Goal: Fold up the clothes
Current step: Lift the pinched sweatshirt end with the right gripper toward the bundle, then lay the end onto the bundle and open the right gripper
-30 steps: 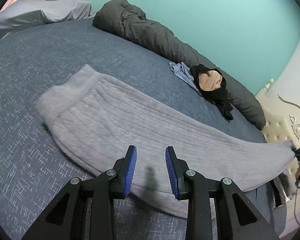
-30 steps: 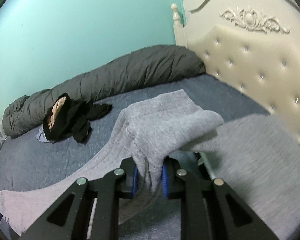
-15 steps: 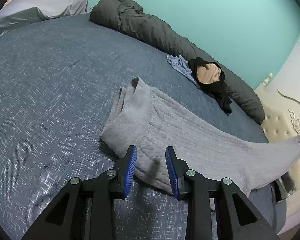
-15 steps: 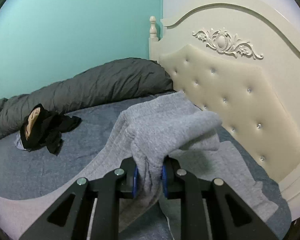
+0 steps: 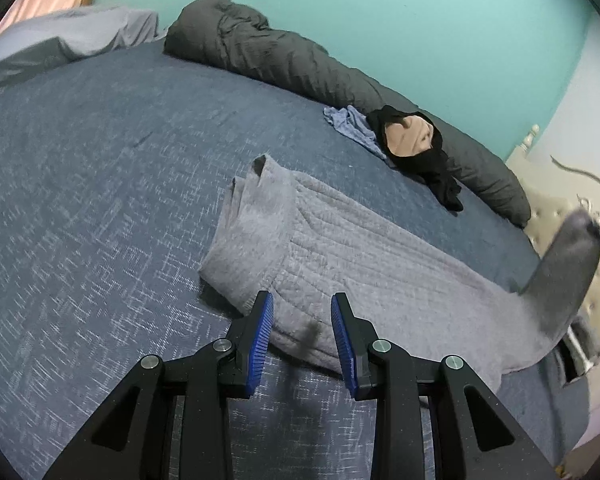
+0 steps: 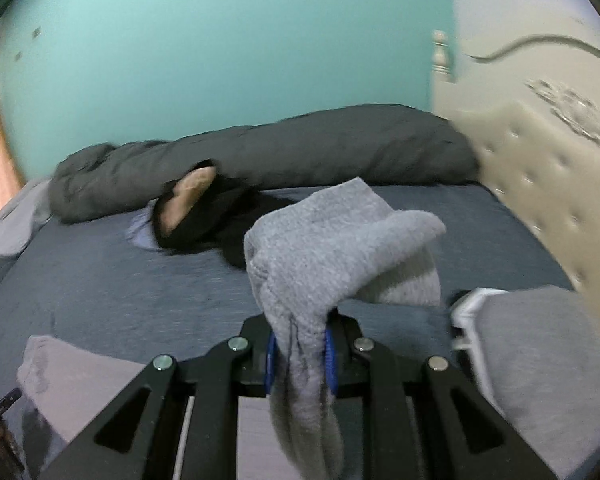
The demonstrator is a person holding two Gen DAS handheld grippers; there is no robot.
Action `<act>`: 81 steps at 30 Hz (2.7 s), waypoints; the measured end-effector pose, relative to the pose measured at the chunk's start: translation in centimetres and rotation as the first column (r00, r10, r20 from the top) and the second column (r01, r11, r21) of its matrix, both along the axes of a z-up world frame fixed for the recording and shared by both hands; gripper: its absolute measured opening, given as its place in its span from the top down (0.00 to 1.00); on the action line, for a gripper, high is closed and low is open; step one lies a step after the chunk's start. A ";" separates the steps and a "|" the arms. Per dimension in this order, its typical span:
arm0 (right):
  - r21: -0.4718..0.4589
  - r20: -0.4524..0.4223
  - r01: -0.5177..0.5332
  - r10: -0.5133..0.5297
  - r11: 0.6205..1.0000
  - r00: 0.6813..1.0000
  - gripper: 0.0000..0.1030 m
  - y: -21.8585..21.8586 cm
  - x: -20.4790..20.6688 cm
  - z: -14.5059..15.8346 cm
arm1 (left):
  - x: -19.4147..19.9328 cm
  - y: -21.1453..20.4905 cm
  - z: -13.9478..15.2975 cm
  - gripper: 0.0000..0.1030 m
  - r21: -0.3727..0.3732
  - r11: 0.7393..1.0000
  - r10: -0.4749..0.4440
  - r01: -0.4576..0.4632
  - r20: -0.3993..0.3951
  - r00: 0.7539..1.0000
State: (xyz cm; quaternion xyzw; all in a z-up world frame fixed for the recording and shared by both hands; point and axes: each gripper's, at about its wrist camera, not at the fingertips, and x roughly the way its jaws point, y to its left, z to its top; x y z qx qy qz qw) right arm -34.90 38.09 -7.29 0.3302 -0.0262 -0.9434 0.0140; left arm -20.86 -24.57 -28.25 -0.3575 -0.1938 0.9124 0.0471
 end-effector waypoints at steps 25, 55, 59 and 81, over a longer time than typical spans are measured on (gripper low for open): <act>0.112 0.181 -0.474 0.451 0.874 0.874 0.82 -38.0 -1.4 -8.9 | 2.0 -7.5 0.3 0.67 0.128 0.988 0.087 -0.085 -0.004 0.996; -0.080 0.232 -0.525 0.528 0.848 0.817 0.54 -44.4 0.0 -12.9 | 2.8 -8.5 0.3 0.65 0.147 0.984 0.101 -0.100 0.000 0.995; -0.162 0.269 -0.485 0.511 0.860 0.817 0.73 -43.4 -0.5 -14.9 | 2.8 -8.4 0.3 0.65 0.147 0.984 0.099 -0.098 0.001 0.995; -0.232 0.166 -0.337 0.379 0.912 0.910 0.75 -34.0 4.9 -16.2 | 1.9 -6.9 0.1 0.61 0.127 0.990 0.056 -0.057 0.013 0.998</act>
